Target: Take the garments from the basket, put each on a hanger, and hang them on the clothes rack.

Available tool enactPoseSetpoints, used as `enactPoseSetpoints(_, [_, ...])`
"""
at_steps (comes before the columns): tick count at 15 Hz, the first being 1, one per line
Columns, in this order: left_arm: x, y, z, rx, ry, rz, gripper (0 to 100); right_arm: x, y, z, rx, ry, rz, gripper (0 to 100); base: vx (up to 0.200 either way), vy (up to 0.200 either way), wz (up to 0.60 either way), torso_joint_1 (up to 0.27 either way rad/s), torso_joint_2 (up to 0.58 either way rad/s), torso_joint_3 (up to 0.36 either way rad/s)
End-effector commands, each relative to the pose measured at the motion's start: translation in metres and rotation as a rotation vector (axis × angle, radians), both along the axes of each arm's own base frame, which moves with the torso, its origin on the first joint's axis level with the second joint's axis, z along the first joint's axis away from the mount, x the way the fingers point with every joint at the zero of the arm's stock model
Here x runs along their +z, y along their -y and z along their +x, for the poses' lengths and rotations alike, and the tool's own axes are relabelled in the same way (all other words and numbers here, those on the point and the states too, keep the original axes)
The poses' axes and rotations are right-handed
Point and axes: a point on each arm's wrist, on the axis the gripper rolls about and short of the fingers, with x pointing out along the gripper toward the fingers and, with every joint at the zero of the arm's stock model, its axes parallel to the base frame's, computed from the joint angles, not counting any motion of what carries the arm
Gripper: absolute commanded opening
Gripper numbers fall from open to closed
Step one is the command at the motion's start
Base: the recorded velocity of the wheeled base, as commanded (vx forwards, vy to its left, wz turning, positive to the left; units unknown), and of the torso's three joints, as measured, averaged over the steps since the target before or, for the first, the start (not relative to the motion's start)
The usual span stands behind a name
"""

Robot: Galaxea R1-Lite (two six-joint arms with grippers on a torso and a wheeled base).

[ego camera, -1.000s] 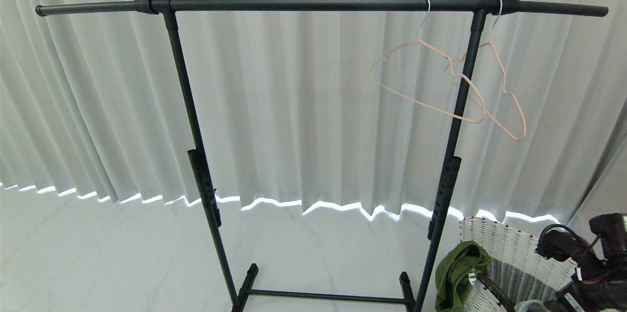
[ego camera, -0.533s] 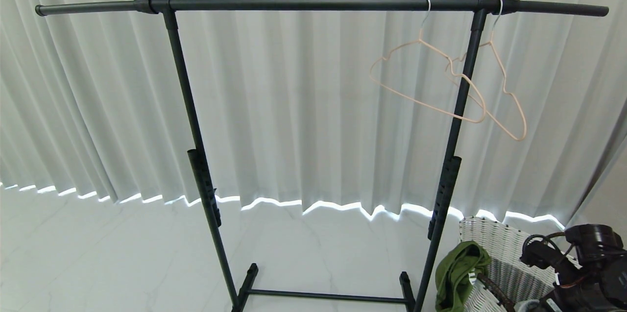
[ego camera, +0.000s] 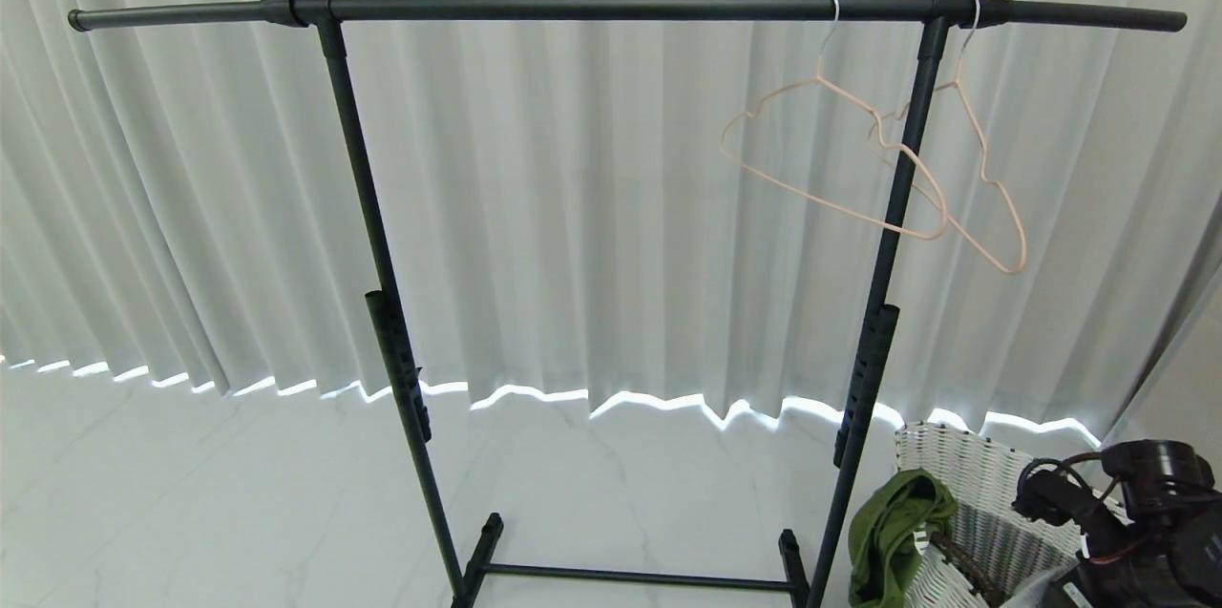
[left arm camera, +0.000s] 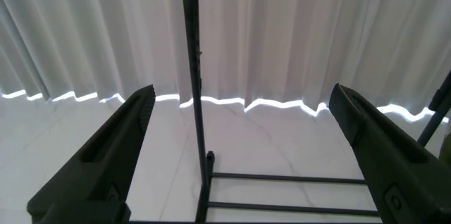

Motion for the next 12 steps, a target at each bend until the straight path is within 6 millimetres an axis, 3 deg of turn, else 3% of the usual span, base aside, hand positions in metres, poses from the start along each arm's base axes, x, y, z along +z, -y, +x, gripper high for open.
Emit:
enactPoseSetpoints(1, [0.0,0.0,0.0,0.0,0.0,0.0,100,0.028,-0.004,-0.015,0.004,0.076,-0.016,0,0.0,0.0,0.0,0.0,0.0,0.0])
enactPoseSetpoints(2, [0.0,0.0,0.0,0.0,0.0,0.0,100,0.048,-0.007,-0.029,0.008,0.114,-0.021,0,0.0,0.0,0.0,0.0,0.0,0.0])
enactPoseSetpoints(3, [0.0,0.0,0.0,0.001,0.0,0.0,100,0.055,-0.008,-0.034,0.008,0.123,-0.023,0,0.0,0.0,0.0,0.0,0.0,0.0])
enactPoseSetpoints(4, [0.0,0.0,0.0,0.0,0.0,0.0,100,0.082,-0.013,-0.052,0.019,0.16,-0.026,0,0.0,0.0,0.0,0.0,0.0,0.0])
enactPoseSetpoints(8, [0.0,0.0,0.0,0.0,0.0,0.0,100,0.158,-0.032,-0.103,0.091,0.307,-0.04,0,0.0,0.0,0.0,0.0,0.0,0.0])
enactPoseSetpoints(12, [0.0,0.0,0.0,0.001,0.0,0.001,100,0.219,-0.041,-0.147,0.105,0.441,-0.11,0,0.0,0.0,0.0,0.0,0.0,0.0])
